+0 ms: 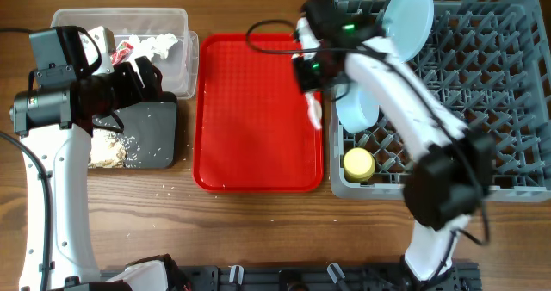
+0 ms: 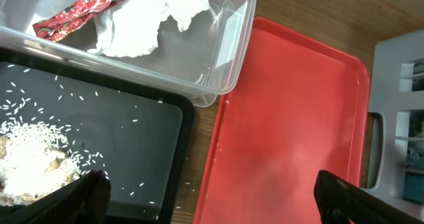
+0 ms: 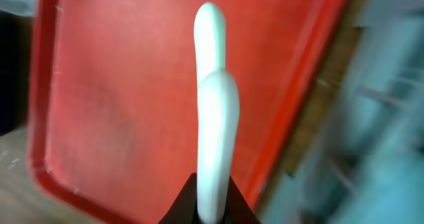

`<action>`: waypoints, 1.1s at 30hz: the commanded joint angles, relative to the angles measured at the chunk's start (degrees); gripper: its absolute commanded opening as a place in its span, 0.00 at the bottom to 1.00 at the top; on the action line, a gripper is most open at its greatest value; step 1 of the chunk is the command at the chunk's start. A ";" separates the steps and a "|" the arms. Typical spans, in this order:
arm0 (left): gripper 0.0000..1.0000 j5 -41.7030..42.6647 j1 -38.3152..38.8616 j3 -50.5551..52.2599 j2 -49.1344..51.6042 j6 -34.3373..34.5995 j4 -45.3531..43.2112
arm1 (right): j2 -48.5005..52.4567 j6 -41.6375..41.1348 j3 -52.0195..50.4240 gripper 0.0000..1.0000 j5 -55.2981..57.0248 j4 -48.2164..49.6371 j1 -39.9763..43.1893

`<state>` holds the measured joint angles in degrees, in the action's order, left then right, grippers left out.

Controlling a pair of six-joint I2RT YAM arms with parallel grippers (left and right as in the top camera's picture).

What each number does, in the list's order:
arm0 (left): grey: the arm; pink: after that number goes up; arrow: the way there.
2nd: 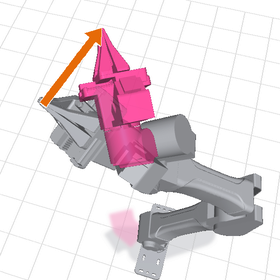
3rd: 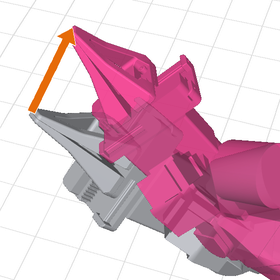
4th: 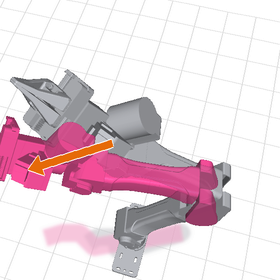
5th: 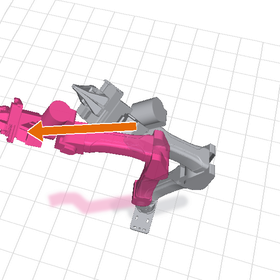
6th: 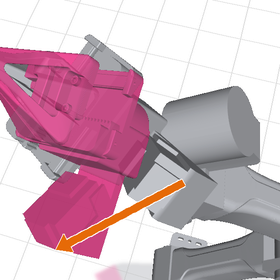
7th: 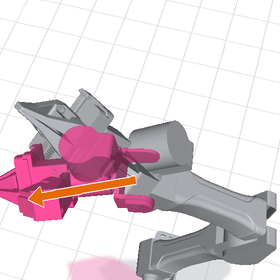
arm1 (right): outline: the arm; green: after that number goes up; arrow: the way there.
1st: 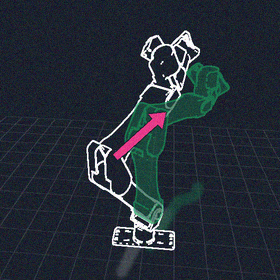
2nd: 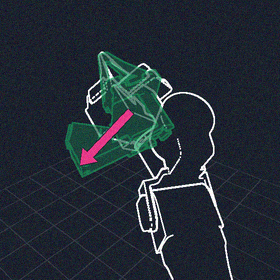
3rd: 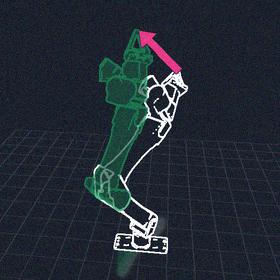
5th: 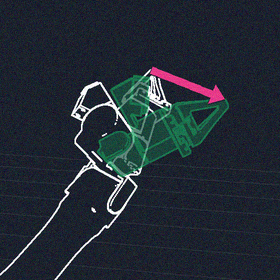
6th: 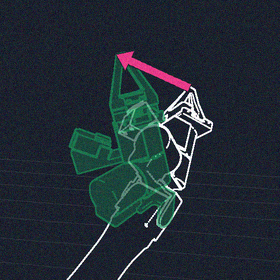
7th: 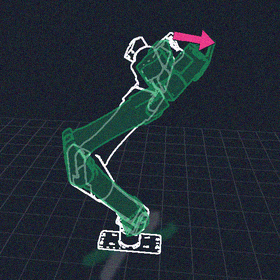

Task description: Sort waste into correct bins and load items into the dishwasher rack

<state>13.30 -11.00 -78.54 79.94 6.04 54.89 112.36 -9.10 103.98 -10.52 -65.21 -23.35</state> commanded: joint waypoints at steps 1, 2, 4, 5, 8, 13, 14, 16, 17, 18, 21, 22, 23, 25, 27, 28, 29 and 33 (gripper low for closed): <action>1.00 -0.11 -0.37 -0.44 0.33 -1.14 -0.15 | -6.47 3.04 0.98 0.04 -0.70 -2.58 5.68; 1.00 -0.11 -0.37 -0.44 0.33 -1.14 -0.15 | -7.58 2.95 0.96 0.05 -0.70 -3.43 7.52; 1.00 -0.11 -0.37 -0.44 0.33 -1.14 -0.15 | -9.31 2.89 0.96 0.04 -0.48 -5.64 11.89; 1.00 -0.11 -0.37 -0.44 0.33 -1.14 -0.17 | -9.73 2.89 0.96 0.04 -0.17 -6.95 14.29; 1.00 -0.11 -0.37 -0.44 0.33 -1.14 -0.15 | -9.57 2.91 0.37 0.04 2.45 -9.51 19.17; 0.99 -0.11 -0.37 -0.44 0.33 -1.14 -0.15 | -9.55 3.19 -5.33 0.04 8.00 -8.96 24.52; 1.00 -0.11 -0.37 -0.44 0.33 -1.14 -0.17 | -9.55 3.61 -6.36 0.04 8.04 -8.68 24.92; 1.00 -0.11 -0.37 -0.44 0.33 -1.14 -0.15 | -9.46 4.74 -9.46 0.04 8.15 -7.45 25.53; 1.00 -0.11 -0.37 -0.44 0.33 -1.14 -0.15 | -9.46 5.01 -10.86 0.05 8.28 -6.71 25.53; 1.00 -0.11 -0.37 -0.44 0.33 -1.14 -0.15 | -9.46 5.35 -12.20 0.04 8.50 -6.05 25.53; 1.00 -0.11 -0.37 -0.44 0.33 -1.14 -0.17 | -9.46 5.68 -15.78 0.09 10.16 -4.22 25.53; 1.00 -0.11 -0.37 -0.44 0.33 -1.14 -0.15 | -9.46 5.64 -16.50 0.18 10.78 -4.00 25.53; 1.00 -0.11 -0.37 -0.44 0.33 -1.14 -0.15 | -9.46 5.60 -17.42 0.35 11.19 -3.41 25.53; 1.00 -0.11 -0.37 -0.44 0.33 -1.14 -0.17 | -9.46 4.70 -17.53 0.47 11.17 -2.86 25.53; 1.00 -0.11 -0.37 -0.44 0.33 -1.14 -0.17 | -9.46 4.44 -17.09 0.48 10.45 -2.49 25.53; 1.00 -0.11 -0.37 -0.44 0.33 -1.14 -0.15 | -9.46 4.46 -16.50 0.48 9.88 -2.73 25.53; 1.00 -0.11 -0.37 -0.44 0.33 -1.14 -0.15 | -9.57 4.61 -15.58 0.47 9.07 -3.02 25.53; 1.00 -0.11 -0.37 -0.44 0.33 -1.14 -0.15 | -11.32 6.62 -8.17 0.47 4.42 -5.38 25.53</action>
<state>13.30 -11.00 -78.54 79.94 6.04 54.87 103.79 -4.38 88.73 -1.63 -69.49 2.31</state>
